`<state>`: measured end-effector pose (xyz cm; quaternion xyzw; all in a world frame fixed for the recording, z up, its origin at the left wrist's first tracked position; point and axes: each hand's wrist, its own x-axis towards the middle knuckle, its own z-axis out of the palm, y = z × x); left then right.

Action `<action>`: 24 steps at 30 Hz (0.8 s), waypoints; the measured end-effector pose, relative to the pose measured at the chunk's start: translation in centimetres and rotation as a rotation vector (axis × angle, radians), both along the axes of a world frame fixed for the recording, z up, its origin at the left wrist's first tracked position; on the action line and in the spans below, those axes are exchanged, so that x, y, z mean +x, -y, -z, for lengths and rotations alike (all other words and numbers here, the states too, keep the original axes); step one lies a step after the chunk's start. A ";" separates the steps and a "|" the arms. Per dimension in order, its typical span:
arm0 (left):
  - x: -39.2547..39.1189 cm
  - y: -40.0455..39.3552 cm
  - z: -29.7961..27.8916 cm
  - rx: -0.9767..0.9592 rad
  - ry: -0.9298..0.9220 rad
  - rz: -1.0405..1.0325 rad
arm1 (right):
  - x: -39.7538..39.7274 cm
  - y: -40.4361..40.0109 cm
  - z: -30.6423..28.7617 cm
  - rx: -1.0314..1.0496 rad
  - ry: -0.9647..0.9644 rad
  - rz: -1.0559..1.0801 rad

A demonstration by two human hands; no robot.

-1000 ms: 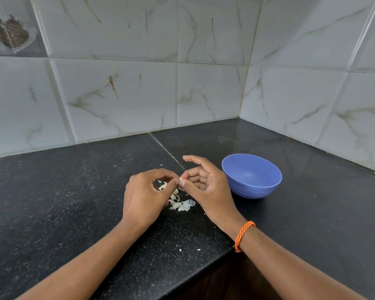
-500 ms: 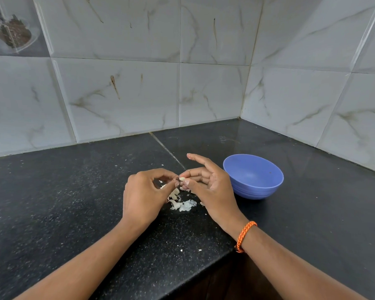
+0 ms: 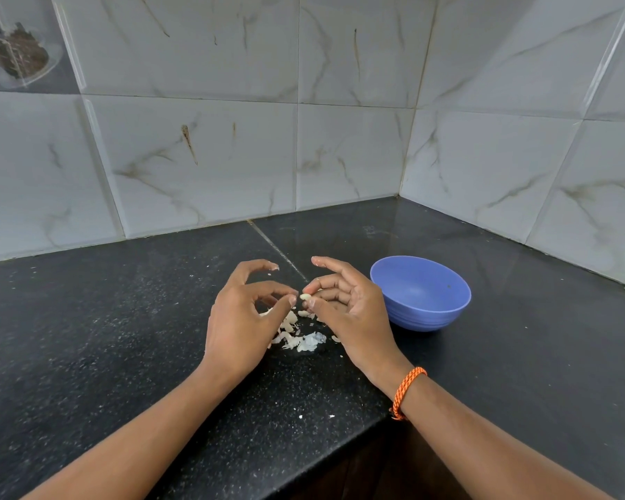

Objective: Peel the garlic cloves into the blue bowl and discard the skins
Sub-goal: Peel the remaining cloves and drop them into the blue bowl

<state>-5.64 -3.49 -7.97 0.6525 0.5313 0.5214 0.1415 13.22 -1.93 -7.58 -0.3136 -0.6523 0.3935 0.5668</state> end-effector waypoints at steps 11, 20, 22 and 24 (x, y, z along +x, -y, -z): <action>0.2 0.1 0.1 -0.042 0.038 0.073 | -0.3 0.1 0.2 0.119 0.179 0.095; 0.2 0.1 -0.1 -0.050 0.107 0.099 | -0.3 0.2 0.1 0.145 0.183 0.101; 0.2 0.2 -0.1 -0.039 0.102 0.098 | -0.4 0.3 0.1 0.141 0.177 0.095; 0.2 0.2 -0.2 -0.037 0.103 0.095 | -0.4 0.3 0.1 0.140 0.172 0.090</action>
